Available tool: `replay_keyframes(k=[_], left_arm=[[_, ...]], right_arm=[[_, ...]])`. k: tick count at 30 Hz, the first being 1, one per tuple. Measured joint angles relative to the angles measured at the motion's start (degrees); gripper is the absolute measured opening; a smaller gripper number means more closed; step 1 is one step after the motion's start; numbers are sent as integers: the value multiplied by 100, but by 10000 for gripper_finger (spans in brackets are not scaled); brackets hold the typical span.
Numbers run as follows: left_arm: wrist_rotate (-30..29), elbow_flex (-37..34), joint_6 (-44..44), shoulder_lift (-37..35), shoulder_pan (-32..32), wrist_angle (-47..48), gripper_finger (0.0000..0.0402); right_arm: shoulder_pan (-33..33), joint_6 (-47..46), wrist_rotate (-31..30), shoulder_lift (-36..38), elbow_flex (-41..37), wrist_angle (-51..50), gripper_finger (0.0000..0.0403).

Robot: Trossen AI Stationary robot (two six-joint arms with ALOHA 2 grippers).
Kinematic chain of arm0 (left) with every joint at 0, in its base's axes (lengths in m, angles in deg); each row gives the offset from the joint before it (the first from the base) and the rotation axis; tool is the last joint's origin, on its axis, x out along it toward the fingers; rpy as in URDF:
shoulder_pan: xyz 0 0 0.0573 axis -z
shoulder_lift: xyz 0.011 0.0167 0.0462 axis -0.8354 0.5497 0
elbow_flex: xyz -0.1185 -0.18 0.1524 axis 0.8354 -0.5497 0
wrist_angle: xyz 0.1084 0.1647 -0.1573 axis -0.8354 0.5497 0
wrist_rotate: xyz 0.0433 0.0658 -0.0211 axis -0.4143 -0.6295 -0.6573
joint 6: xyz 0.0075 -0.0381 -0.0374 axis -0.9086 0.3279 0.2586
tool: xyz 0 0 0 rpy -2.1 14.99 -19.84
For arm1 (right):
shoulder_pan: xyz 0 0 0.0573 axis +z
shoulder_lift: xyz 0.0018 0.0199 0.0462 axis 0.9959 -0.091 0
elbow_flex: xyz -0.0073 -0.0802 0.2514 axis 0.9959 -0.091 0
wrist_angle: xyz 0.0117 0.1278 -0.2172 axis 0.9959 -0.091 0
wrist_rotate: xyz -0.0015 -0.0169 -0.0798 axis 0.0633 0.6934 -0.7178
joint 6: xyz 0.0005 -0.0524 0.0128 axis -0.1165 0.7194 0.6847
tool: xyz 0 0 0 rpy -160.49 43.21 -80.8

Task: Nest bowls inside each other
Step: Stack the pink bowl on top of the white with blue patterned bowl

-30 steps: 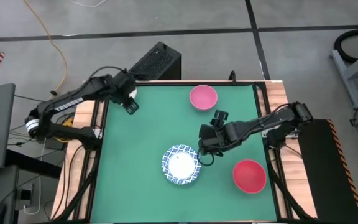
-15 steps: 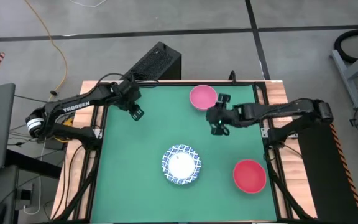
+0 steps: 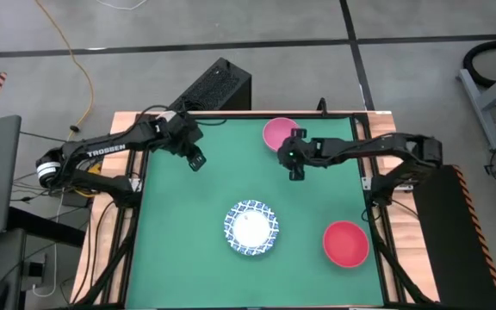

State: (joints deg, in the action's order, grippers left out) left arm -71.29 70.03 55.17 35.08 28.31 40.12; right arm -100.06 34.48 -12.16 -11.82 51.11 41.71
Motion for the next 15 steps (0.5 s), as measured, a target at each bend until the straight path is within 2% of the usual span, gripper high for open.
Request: replay_keyframes(k=[6, 11, 15], left_arm=[[-4, 0, -92, 0, 101, -105, 128], [-15, 0, -219, 0, 170, -129, 128], [-42, 0, -238, 1, 188, -134, 128]], right_arm=[[-253, 200, -310, -346, 0, 279, 179], [-426, 261, -206, -493, 4, 354, 174], [-514, 348, 32, -604, 6, 355, 148]])
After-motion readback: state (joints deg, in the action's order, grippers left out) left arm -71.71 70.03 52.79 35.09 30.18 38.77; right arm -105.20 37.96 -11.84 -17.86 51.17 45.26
